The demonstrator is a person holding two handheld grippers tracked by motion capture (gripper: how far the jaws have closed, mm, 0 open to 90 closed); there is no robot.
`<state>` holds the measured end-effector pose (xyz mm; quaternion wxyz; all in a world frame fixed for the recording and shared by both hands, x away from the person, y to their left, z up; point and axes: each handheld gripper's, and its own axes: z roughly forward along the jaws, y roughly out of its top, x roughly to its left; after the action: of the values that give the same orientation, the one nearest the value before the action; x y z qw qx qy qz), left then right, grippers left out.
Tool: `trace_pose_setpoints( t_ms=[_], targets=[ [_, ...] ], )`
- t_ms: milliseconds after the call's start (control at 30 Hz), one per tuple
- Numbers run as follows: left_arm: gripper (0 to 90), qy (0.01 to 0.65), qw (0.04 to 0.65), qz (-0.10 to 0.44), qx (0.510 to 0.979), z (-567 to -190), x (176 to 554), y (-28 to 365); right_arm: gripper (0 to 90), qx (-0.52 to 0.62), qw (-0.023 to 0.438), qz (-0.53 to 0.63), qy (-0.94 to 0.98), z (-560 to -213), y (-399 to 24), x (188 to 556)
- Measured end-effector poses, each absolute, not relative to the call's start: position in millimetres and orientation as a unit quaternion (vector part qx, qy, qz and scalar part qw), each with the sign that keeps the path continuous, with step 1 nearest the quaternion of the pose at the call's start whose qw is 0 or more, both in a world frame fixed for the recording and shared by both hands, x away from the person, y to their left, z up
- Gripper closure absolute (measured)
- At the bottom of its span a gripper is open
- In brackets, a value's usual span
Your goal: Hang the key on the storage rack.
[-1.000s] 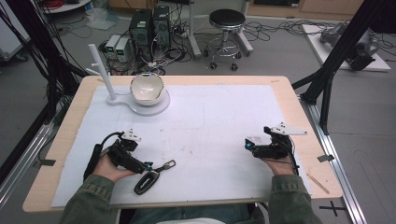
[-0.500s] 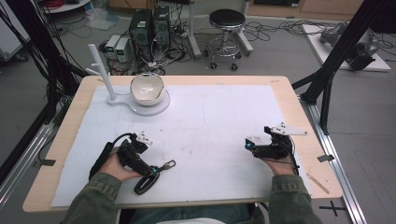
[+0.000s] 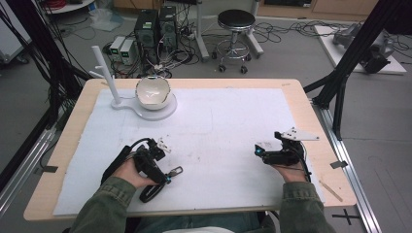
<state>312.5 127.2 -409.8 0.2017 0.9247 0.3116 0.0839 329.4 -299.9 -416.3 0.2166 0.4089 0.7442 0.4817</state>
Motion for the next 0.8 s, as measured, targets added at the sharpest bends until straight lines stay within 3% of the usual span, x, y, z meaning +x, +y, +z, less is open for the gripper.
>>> trace_pose_setpoints(
  t_ms=[433,800],
  targets=[
    [36.1,0.291,0.178,0.062,0.938,-403.6,312.7,116.6,0.5,0.406,0.212,0.483,0.746,-416.6,-299.9,329.5],
    [47.6,0.283,0.167,0.053,0.943,-407.1,313.9,113.1,0.5,0.411,0.215,0.475,0.748,-417.5,-300.5,330.7]
  ],
)
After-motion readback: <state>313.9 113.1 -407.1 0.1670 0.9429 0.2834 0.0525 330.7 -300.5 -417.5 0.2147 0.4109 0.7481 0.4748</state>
